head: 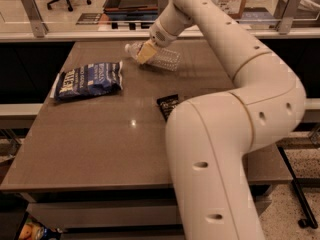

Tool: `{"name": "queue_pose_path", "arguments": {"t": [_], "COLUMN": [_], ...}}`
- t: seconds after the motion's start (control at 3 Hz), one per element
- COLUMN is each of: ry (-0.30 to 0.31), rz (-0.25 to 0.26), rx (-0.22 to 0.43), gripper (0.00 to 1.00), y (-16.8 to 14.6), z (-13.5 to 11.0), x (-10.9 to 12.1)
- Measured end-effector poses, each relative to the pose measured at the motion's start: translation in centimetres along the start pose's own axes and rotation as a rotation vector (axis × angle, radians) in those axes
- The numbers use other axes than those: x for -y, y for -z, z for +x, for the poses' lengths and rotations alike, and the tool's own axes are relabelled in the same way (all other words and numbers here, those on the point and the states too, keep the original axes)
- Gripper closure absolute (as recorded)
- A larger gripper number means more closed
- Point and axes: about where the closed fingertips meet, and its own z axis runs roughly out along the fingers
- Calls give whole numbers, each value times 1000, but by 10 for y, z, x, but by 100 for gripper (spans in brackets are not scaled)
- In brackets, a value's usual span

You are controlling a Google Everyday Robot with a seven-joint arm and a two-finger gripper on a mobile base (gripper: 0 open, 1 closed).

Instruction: Knock water bottle over

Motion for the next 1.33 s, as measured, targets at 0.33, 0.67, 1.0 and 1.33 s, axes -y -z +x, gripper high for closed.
{"name": "queue_pose_path", "arguments": {"t": [0.33, 0.67, 1.0, 1.33], "ry": [-2, -2, -9, -9], "rz": [-1, -1, -1, -1], "rx": [23, 23, 76, 76], "gripper": [100, 100, 100, 100], "y": [3, 3, 5, 6], "z": [-1, -1, 1, 0], "x": [1, 1, 4, 4]}}
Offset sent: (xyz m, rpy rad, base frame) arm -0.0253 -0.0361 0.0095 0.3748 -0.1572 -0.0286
